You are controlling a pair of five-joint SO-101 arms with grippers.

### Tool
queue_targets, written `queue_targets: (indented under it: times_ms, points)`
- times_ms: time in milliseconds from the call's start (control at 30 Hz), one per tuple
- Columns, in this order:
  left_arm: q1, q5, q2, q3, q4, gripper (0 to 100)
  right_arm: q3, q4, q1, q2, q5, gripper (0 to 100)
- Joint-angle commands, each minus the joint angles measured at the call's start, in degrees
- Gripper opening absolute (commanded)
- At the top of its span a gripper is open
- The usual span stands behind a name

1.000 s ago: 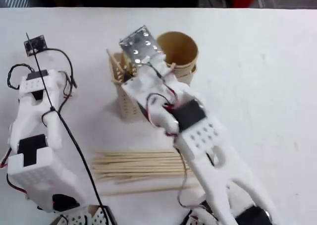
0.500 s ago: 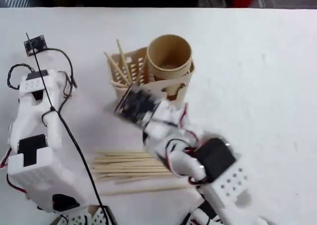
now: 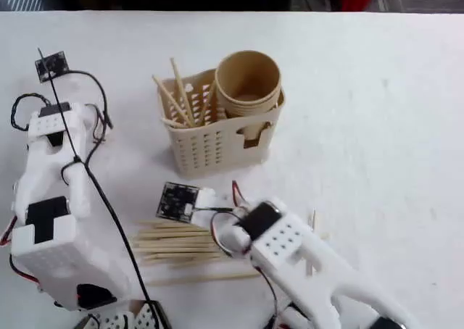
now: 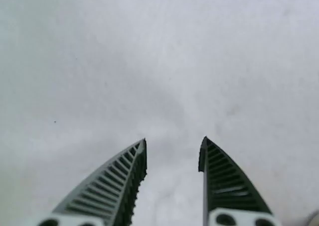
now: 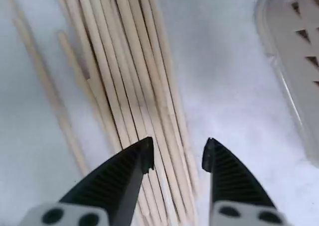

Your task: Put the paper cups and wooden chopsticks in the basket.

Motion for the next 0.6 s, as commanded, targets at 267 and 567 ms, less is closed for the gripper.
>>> queue_targets:
  times_ms: [267,567]
  points:
    - [-0.13,0.18,-0.40,-0.26,-0.62,18,-8.62,-10.24,-0.48,22.81,1.14,18.4]
    - [-0.13,0.18,-0.40,-0.44,-0.62,18,-13.19,-10.59,1.19,28.53,0.70,13.5]
